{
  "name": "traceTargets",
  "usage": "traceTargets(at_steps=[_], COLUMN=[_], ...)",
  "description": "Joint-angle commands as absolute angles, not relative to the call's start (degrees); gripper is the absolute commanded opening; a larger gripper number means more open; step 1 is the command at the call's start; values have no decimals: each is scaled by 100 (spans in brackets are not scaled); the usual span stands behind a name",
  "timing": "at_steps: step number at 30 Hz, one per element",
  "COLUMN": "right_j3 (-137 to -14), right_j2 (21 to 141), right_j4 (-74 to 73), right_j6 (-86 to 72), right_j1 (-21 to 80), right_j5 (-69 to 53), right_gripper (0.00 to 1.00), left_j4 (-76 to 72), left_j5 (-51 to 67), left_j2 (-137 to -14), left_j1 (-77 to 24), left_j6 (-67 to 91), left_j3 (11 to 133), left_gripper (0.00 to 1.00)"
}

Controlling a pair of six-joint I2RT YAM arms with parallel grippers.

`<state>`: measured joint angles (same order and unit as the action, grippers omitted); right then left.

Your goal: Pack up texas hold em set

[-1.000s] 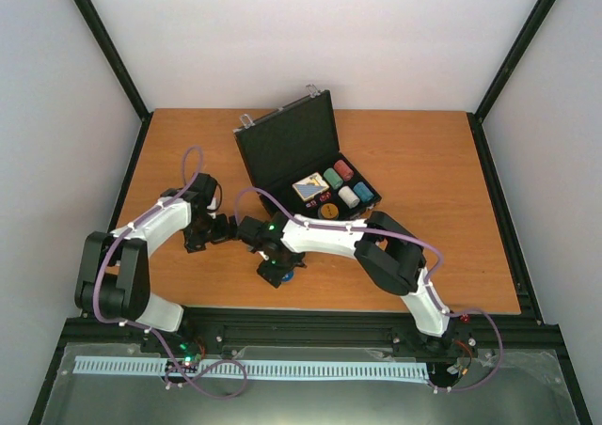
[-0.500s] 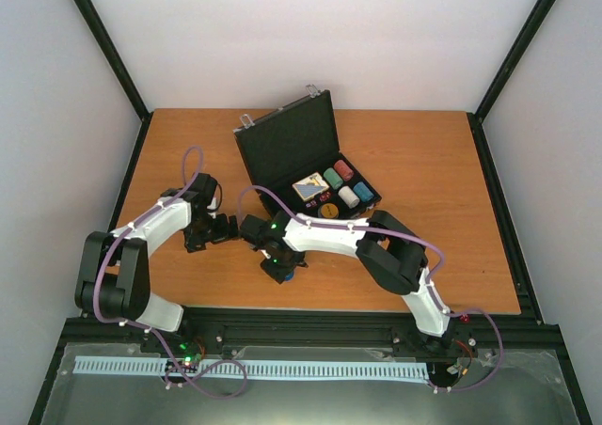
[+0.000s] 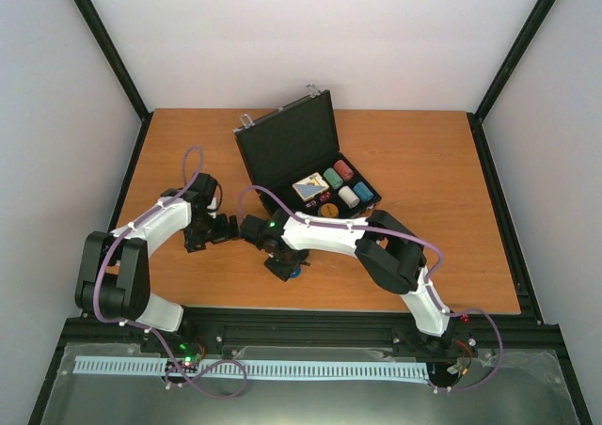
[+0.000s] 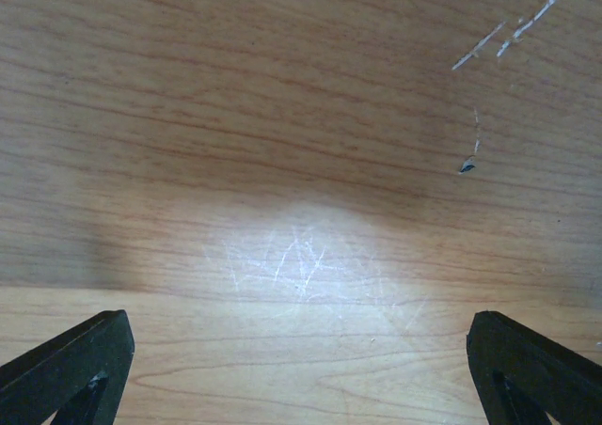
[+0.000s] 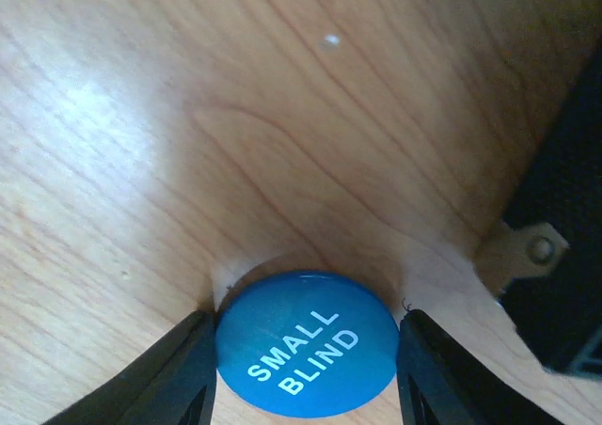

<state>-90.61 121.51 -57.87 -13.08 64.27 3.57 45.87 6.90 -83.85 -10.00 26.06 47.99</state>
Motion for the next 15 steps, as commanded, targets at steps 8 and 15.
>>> traceTargets(at_steps=[8,15], right_j3=[-9697,-9881], right_j2=[11767,11519], right_j4=[-6547,-6629], right_j6=[-1168,-969], right_j1=[6308,5821], right_j5=[964,1168], right_gripper=[43,44], left_j4=[4422,4382], left_j5=[737,763], left_j2=[-8523,-8582], left_j1=[-958,-958], left_j6=[2570,2650], left_j3=[4897,4943], left_gripper=[100,100])
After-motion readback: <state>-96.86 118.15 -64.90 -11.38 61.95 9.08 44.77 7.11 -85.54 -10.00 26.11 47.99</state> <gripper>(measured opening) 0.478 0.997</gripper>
